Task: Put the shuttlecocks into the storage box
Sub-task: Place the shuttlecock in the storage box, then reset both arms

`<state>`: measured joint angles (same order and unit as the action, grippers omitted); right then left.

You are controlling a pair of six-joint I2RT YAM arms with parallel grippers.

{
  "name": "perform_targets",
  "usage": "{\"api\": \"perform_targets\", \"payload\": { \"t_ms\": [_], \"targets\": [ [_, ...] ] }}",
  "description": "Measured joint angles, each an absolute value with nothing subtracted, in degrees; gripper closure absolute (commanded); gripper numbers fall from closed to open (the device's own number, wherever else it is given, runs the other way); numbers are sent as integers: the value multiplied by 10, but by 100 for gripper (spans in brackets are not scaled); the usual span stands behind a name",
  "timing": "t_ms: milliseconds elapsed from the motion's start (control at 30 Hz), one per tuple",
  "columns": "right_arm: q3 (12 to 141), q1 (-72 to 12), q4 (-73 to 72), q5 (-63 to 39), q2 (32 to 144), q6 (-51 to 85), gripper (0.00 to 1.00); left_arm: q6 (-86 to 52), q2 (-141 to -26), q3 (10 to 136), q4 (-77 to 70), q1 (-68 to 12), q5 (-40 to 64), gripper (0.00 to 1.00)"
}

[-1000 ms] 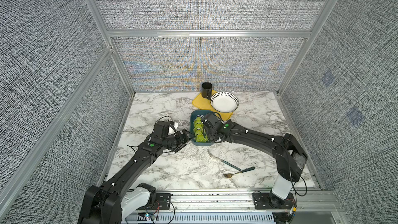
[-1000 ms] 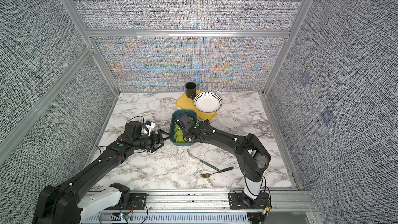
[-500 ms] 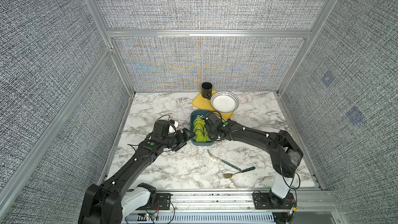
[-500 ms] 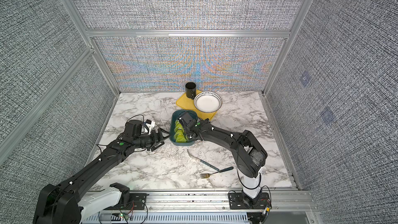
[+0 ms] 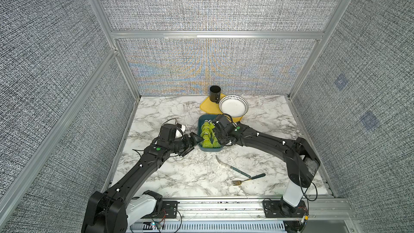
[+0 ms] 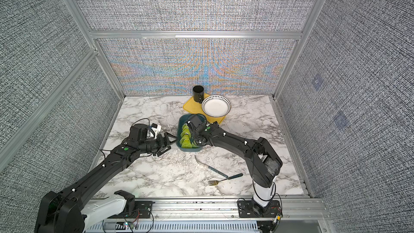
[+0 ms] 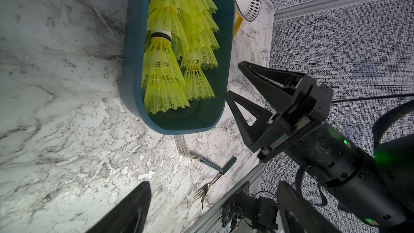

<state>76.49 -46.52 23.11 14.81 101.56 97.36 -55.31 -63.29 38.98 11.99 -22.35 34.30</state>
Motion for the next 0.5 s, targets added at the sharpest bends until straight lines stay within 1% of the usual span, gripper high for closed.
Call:
{"api": "perform_targets", "payload": {
  "t_ms": [167,267,367,400,500],
  "targets": [
    [771,-453,249,153,986,923,34,-553,-622,392,126,-223,333,9],
    [772,-440,253,151,963,873,22,-553,-612,392,132,-223,329,9],
    [762,-424,251,141,936,808,5,-553,-601,392,145,-223,327,9],
    [756,-418,251,137,924,779,1,-552,-597,392,151,-223,324,9],
    [739,-406,248,118,892,702,1,-550,-586,392,161,-223,317,8]
  ]
}}
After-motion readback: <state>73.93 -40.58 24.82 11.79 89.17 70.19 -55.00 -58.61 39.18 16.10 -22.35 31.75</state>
